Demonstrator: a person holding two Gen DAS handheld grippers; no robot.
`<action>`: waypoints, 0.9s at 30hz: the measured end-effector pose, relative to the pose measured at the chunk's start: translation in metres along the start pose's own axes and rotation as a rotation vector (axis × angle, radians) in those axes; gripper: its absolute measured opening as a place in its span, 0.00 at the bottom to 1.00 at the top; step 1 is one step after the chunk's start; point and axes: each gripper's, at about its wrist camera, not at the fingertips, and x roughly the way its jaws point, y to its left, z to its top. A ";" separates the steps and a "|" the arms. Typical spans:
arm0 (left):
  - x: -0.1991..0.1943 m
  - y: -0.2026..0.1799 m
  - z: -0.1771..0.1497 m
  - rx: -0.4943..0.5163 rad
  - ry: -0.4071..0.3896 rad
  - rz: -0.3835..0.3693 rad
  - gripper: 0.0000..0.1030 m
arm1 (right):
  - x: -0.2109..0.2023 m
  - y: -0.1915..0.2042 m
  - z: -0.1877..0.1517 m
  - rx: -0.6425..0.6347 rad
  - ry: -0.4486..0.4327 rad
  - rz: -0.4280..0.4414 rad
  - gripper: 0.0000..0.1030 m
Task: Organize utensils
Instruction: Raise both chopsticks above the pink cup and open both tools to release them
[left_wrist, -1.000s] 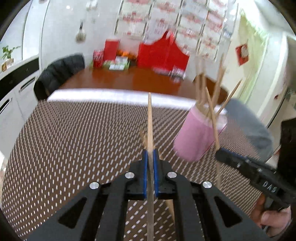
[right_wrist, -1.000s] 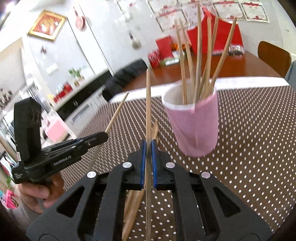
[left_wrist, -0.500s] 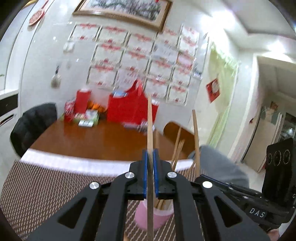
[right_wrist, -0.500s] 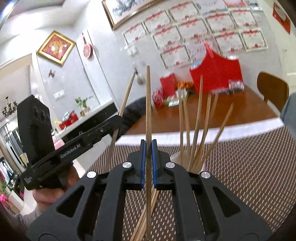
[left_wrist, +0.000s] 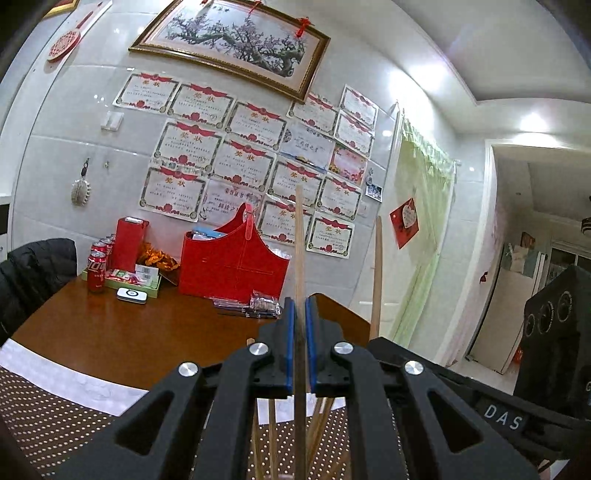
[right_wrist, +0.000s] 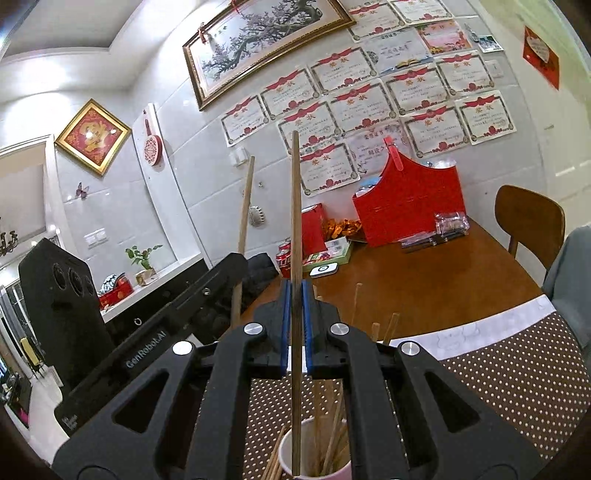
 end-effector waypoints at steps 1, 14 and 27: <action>0.005 0.002 -0.004 -0.003 0.003 0.002 0.06 | 0.004 -0.002 -0.001 -0.002 0.000 -0.005 0.06; 0.022 0.014 -0.048 -0.003 0.085 0.039 0.10 | 0.031 -0.023 -0.032 0.010 0.082 -0.021 0.07; -0.043 0.005 -0.022 0.086 0.093 0.178 0.82 | -0.038 -0.009 -0.018 0.024 -0.046 -0.097 0.94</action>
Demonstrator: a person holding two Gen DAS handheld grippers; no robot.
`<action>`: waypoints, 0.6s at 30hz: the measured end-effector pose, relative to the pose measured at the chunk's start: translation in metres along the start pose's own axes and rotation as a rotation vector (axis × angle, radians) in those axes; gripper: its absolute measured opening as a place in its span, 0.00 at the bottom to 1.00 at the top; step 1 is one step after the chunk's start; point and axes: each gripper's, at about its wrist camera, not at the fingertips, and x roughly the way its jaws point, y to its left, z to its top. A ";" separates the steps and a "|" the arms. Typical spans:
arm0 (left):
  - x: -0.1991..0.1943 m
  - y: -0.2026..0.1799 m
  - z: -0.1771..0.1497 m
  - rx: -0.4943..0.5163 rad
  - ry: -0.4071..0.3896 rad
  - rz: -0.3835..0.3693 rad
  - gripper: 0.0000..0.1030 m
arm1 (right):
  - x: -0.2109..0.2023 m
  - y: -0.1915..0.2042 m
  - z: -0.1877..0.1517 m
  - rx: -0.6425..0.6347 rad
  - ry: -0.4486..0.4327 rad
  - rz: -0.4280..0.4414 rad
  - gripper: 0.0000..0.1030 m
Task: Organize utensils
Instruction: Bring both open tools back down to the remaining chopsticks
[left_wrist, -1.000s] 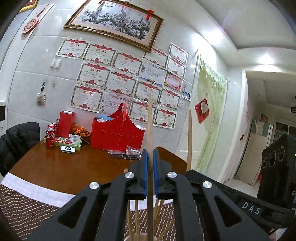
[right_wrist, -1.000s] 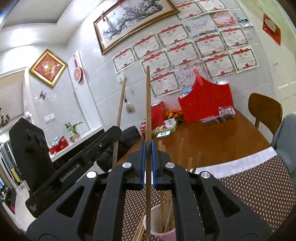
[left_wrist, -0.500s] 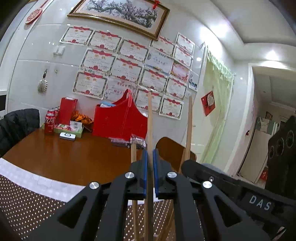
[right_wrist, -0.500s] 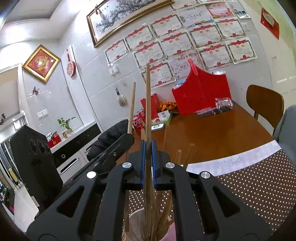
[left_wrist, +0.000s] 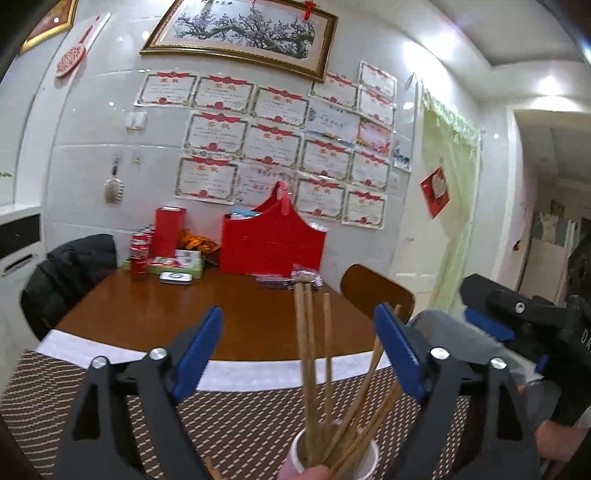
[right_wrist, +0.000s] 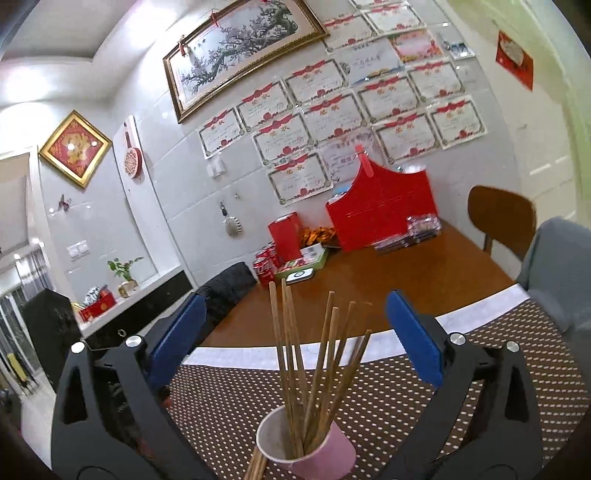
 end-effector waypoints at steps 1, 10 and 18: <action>-0.005 0.000 0.000 0.009 0.007 0.020 0.83 | -0.005 0.002 -0.001 -0.005 0.004 -0.016 0.94; -0.056 0.013 -0.013 0.032 0.065 0.138 0.93 | -0.035 0.008 -0.020 0.003 0.061 -0.065 0.94; -0.089 0.027 -0.033 0.016 0.132 0.196 0.94 | -0.048 0.029 -0.047 -0.048 0.160 -0.058 0.94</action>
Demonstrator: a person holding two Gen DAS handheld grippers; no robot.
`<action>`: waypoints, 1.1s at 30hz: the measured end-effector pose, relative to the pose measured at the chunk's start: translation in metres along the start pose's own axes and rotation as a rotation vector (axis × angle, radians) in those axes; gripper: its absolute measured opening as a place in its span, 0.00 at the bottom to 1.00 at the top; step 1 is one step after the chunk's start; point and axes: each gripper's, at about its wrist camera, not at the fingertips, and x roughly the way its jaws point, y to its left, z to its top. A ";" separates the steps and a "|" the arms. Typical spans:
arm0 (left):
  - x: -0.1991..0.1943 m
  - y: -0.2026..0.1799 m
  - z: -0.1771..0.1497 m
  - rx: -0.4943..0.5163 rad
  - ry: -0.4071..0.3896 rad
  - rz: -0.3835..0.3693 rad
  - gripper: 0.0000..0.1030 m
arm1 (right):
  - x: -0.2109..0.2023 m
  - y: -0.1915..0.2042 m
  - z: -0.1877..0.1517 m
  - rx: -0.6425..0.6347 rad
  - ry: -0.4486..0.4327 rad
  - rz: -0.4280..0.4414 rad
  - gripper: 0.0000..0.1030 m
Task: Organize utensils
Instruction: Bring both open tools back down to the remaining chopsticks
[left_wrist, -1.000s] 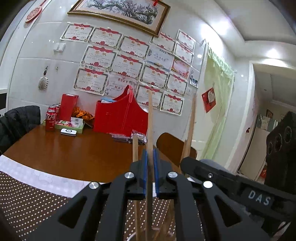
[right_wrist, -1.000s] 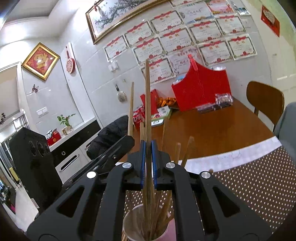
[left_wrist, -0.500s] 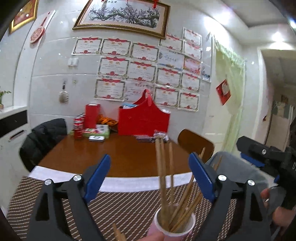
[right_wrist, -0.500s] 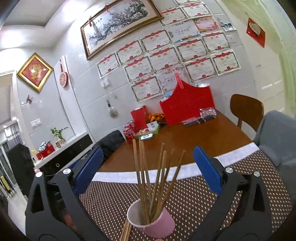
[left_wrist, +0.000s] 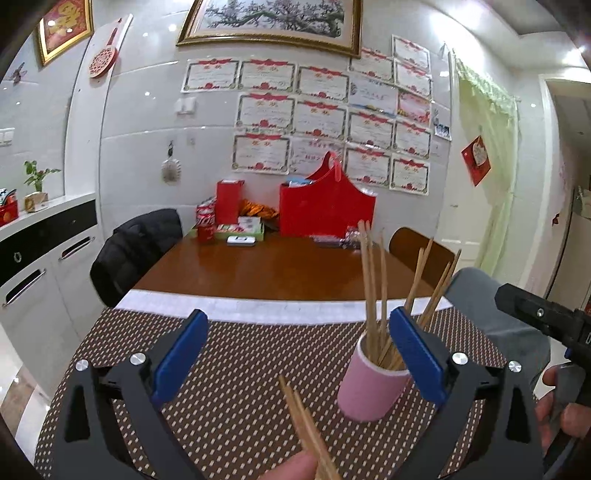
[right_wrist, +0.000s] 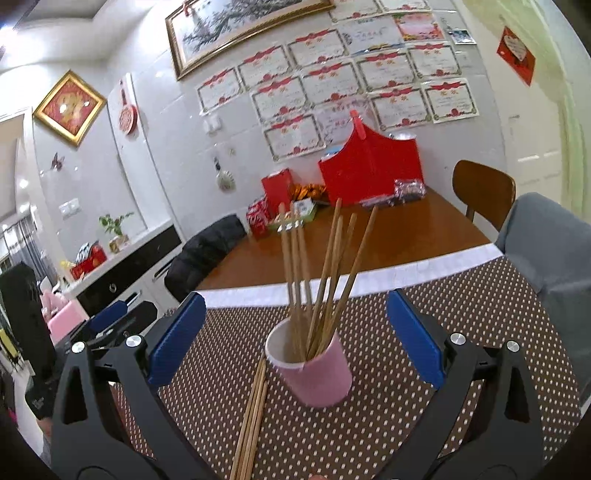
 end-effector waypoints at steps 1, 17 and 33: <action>-0.002 0.002 -0.003 0.001 0.008 0.005 0.95 | 0.000 0.002 -0.004 -0.002 0.013 0.004 0.94; 0.017 0.029 -0.070 -0.022 0.245 0.117 0.97 | 0.019 0.008 -0.059 -0.014 0.200 0.007 0.94; 0.081 0.008 -0.136 0.063 0.510 0.159 0.97 | 0.041 -0.018 -0.098 0.039 0.331 -0.011 0.94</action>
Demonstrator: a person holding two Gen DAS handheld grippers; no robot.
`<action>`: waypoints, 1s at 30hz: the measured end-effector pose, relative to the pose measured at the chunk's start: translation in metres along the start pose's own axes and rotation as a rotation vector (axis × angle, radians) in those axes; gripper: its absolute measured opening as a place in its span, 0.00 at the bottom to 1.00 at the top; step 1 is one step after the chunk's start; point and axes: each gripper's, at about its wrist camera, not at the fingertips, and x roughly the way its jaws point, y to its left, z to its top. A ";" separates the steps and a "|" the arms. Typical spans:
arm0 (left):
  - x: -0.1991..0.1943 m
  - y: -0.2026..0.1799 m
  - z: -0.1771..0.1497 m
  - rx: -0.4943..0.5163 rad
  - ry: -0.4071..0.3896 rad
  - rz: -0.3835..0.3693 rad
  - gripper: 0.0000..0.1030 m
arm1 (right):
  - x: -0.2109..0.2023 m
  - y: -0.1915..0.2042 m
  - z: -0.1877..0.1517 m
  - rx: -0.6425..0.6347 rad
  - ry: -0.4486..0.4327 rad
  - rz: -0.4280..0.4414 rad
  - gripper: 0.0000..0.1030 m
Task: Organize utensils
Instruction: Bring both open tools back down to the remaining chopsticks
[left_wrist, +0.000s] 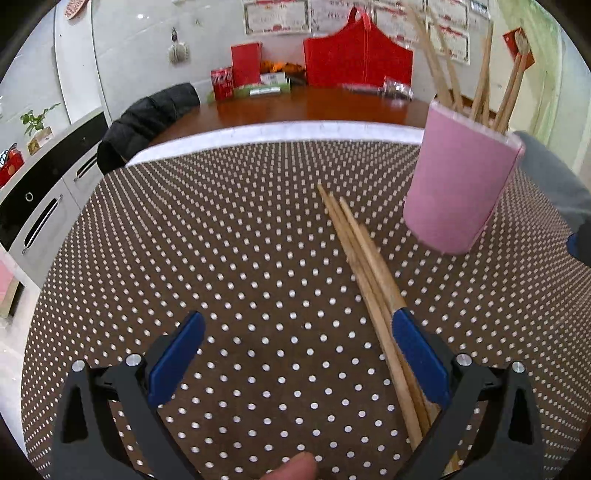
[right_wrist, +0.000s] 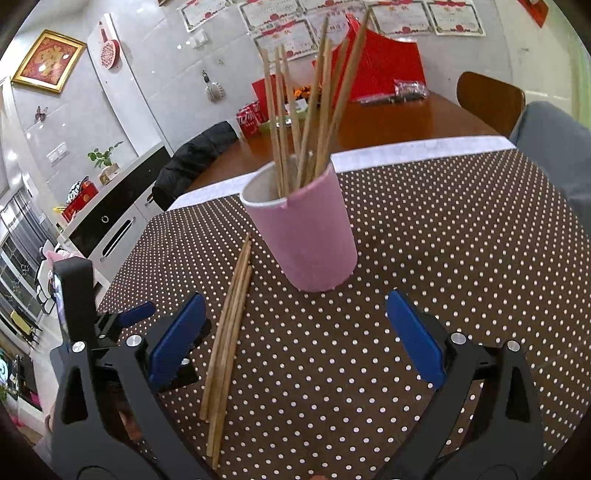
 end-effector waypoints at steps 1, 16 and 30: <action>0.005 -0.001 -0.002 -0.001 0.015 0.006 0.97 | 0.001 -0.001 -0.001 0.003 0.004 -0.001 0.94; 0.005 -0.008 0.002 0.015 0.020 0.032 0.97 | 0.026 -0.002 -0.008 -0.001 0.074 0.020 0.94; 0.005 0.015 -0.014 -0.015 0.091 -0.025 0.97 | 0.046 0.014 -0.012 -0.057 0.148 0.000 0.94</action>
